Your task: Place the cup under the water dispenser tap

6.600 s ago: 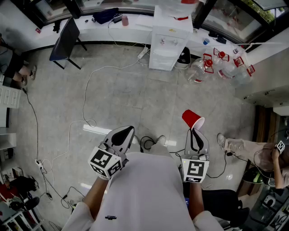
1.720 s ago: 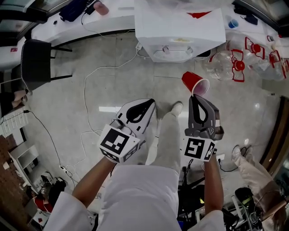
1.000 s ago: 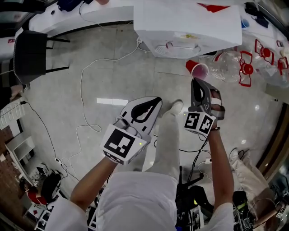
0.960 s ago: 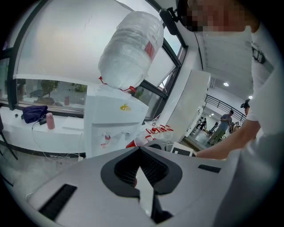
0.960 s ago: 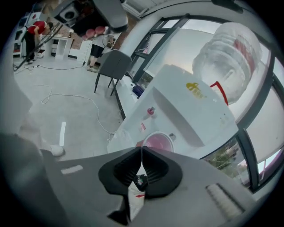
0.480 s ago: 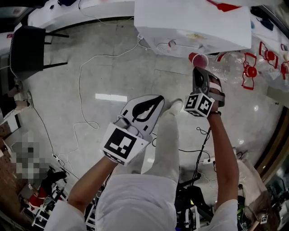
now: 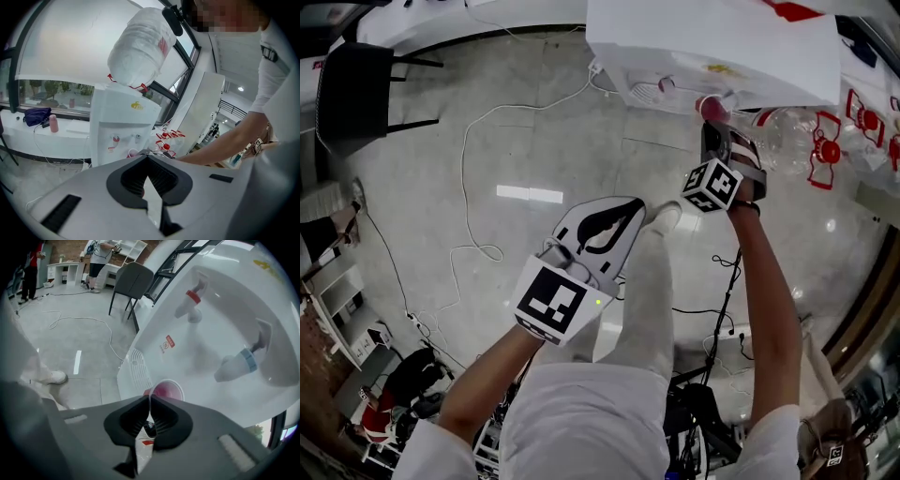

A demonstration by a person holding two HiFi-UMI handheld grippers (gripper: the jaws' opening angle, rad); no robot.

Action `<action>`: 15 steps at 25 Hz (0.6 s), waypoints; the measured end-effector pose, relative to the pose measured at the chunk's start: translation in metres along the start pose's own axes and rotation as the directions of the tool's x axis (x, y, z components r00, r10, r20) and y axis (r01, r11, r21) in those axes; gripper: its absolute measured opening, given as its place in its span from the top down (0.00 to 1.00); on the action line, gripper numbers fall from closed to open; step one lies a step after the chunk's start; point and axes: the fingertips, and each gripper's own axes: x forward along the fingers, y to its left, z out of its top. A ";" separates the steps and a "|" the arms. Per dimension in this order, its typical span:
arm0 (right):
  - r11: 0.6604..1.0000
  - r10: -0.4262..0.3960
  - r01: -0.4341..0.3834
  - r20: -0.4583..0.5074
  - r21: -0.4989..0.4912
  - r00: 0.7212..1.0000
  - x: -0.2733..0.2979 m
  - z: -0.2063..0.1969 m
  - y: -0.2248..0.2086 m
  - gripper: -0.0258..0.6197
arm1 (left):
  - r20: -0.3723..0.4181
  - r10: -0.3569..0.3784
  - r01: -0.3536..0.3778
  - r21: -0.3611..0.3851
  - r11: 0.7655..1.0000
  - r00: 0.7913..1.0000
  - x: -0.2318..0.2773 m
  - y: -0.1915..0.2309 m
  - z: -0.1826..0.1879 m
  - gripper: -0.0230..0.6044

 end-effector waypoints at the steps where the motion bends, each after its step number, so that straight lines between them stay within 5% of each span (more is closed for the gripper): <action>1: 1.000 0.005 -0.005 -0.013 -0.006 1.000 0.005 -0.002 0.001 0.92 | -0.001 0.003 -0.003 -0.001 1.000 1.000 0.000 0.001 -0.001 0.96; 15: 0.999 0.022 -0.025 -0.072 -0.029 0.997 0.031 -0.009 0.000 0.92 | -0.017 0.014 -0.014 -0.005 1.000 1.000 0.002 0.007 -0.006 0.96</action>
